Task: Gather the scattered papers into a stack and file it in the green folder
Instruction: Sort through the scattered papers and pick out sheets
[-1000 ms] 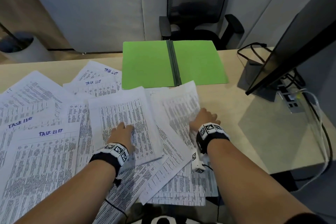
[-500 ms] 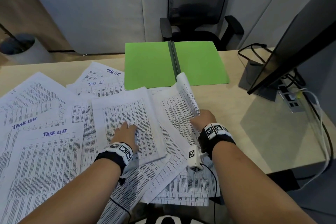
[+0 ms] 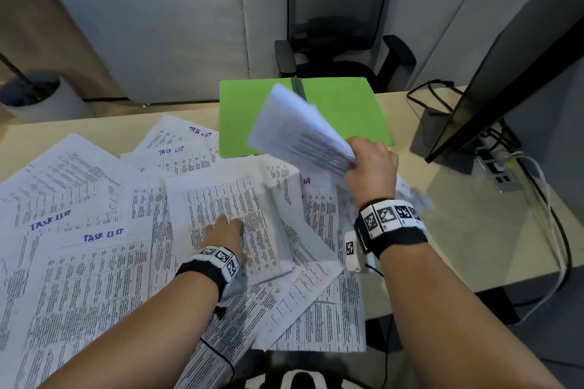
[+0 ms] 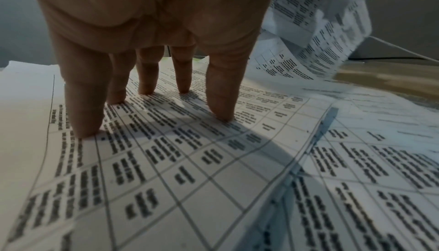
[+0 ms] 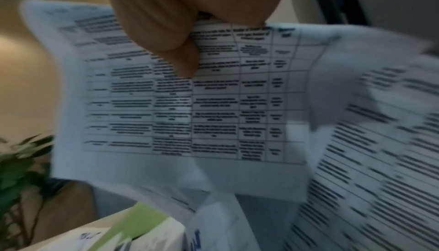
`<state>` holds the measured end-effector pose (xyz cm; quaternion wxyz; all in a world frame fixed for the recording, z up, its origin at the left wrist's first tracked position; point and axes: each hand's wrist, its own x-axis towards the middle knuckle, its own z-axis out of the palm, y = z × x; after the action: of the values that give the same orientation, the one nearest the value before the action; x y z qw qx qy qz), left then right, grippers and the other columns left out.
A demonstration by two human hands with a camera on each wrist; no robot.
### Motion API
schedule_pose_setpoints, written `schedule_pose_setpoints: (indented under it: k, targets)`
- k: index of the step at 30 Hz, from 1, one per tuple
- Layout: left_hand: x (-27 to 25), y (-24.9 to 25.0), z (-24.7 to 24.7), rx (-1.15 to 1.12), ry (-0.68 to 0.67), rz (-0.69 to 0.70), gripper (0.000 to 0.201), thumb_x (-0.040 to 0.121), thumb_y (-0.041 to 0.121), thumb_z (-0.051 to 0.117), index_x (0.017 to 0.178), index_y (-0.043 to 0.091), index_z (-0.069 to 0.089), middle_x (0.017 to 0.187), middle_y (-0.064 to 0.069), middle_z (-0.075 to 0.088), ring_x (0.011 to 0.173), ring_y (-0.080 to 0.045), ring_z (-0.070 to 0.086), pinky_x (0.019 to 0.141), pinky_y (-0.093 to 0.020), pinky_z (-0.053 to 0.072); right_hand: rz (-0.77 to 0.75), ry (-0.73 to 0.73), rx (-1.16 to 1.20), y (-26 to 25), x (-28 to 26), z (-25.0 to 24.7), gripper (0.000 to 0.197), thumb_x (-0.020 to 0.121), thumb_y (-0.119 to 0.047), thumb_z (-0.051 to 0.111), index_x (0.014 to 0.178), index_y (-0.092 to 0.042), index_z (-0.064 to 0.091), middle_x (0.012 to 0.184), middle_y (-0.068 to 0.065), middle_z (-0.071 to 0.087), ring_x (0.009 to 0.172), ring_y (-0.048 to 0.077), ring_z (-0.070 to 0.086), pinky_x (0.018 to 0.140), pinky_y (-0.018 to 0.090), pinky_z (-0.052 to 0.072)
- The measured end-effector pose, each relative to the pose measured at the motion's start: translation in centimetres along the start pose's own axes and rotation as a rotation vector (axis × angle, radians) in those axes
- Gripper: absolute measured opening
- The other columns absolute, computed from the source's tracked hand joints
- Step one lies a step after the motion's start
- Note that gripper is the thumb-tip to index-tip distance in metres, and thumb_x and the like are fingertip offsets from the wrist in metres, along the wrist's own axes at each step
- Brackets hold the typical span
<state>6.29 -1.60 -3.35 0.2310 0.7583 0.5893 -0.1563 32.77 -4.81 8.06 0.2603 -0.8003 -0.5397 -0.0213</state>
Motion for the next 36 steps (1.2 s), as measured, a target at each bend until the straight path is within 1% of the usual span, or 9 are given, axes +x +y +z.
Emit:
schedule_pose_setpoints:
  k: [5, 12, 17, 20, 23, 26, 30, 33, 36]
  targets:
    - [-0.4, 0.0, -1.1, -0.117, 0.011, -0.046, 0.075, 0.08, 0.032, 0.072, 0.145, 0.02, 0.037, 0.151, -0.01, 0.031, 0.136, -0.031, 0.035, 0.111, -0.041, 0.035, -0.447, 0.144, 0.139, -3.4, 0.3, -0.1, 0.039, 0.069, 0.004, 0.051, 0.092, -0.022, 0.068, 0.085, -0.009, 0.065, 0.091, 0.02, 0.055, 0.082, 0.031, 0.027]
    - [-2.2, -0.7, -5.9, -0.675, 0.219, -0.1, 0.086, 0.081, 0.047, 0.07, 0.145, 0.003, 0.033, 0.15, -0.013, 0.038, 0.135, -0.029, 0.04, 0.11, -0.039, 0.033, -0.711, 0.128, 0.422, -10.3, -0.1, -1.1, 0.026, 0.076, -0.004, 0.048, 0.086, -0.016, 0.069, 0.08, -0.005, 0.066, 0.081, 0.021, 0.057, 0.075, 0.031, 0.034]
    - [-4.1, -2.8, -8.6, -1.043, 0.418, -0.066, 0.025, 0.088, 0.034, 0.067, 0.102, 0.014, 0.069, 0.1, -0.001, 0.07, 0.084, -0.017, 0.065, 0.08, -0.028, 0.05, -0.424, -0.072, 0.823, -13.2, 0.8, -1.8, 0.024, 0.082, 0.002, 0.061, 0.085, -0.023, 0.059, 0.074, -0.008, 0.056, 0.069, 0.011, 0.052, 0.061, 0.032, 0.044]
    - [-5.0, -4.6, -9.1, -1.143, 0.478, -0.116, 0.021, 0.09, 0.028, 0.065, 0.075, 0.013, 0.065, 0.069, 0.008, 0.068, 0.064, -0.01, 0.064, 0.059, -0.022, 0.046, -0.16, -0.325, 0.941, -13.2, 1.4, -0.4, 0.027, 0.083, -0.01, 0.067, 0.109, -0.015, 0.061, 0.099, 0.0, 0.068, 0.095, 0.013, 0.064, 0.085, 0.04, 0.054]
    - [-4.6, -7.4, -7.3, -1.144, 0.46, -0.236, 0.022, 0.085, 0.025, 0.071, 0.103, 0.012, 0.068, 0.099, -0.001, 0.069, 0.089, -0.02, 0.065, 0.082, -0.028, 0.048, -0.031, -0.5, 0.916, -12.3, 1.2, 1.7, 0.036, 0.081, -0.021, 0.069, 0.113, -0.026, 0.052, 0.11, -0.008, 0.066, 0.108, 0.015, 0.063, 0.097, 0.045, 0.05]
    - [-4.8, -9.4, -5.5, -1.131, 0.384, -0.331, 0.035, 0.081, 0.031, 0.075, 0.112, 0.018, 0.065, 0.11, -0.003, 0.068, 0.099, -0.024, 0.064, 0.093, -0.037, 0.048, 0.083, -0.625, 0.785, -11.4, 0.0, 3.3, 0.055, 0.086, -0.019, 0.069, 0.132, -0.021, 0.04, 0.11, -0.021, 0.054, 0.114, 0.012, 0.054, 0.095, 0.026, 0.046]
    - [-5.0, -10.4, -3.7, -1.011, 0.271, -0.463, 0.051, 0.086, 0.034, 0.069, 0.126, 0.006, 0.055, 0.126, -0.009, 0.058, 0.111, -0.032, 0.057, 0.093, -0.035, 0.043, 0.229, -0.617, 0.448, -9.3, -1.4, 6.8, 0.061, 0.079, -0.046, 0.069, 0.126, -0.02, 0.04, 0.118, 0.003, 0.06, 0.107, 0.026, 0.059, 0.094, 0.04, 0.048]
    - [-4.4, -11.3, -2.2, -0.995, 0.205, -0.5, 0.058, 0.086, 0.029, 0.069, 0.135, 0.006, 0.046, 0.137, -0.013, 0.052, 0.12, -0.035, 0.052, 0.103, -0.045, 0.042, 0.301, -0.643, 0.377, -8.2, -1.6, 8.1, 0.045, 0.085, -0.046, 0.063, 0.112, -0.014, 0.047, 0.096, 0.001, 0.057, 0.091, 0.026, 0.059, 0.081, 0.035, 0.049]
    - [-4.1, -11.8, -1.3, -0.987, 0.246, -0.478, 0.035, 0.087, 0.01, 0.065, 0.121, 0.008, 0.055, 0.114, -0.009, 0.064, 0.096, -0.028, 0.06, 0.087, -0.036, 0.05, 0.156, -0.6, 0.301, -8.4, -1.1, 8.2, 0.02, 0.089, -0.029, 0.06, 0.089, -0.012, 0.05, 0.071, -0.003, 0.048, 0.073, 0.023, 0.05, 0.056, 0.028, 0.035]
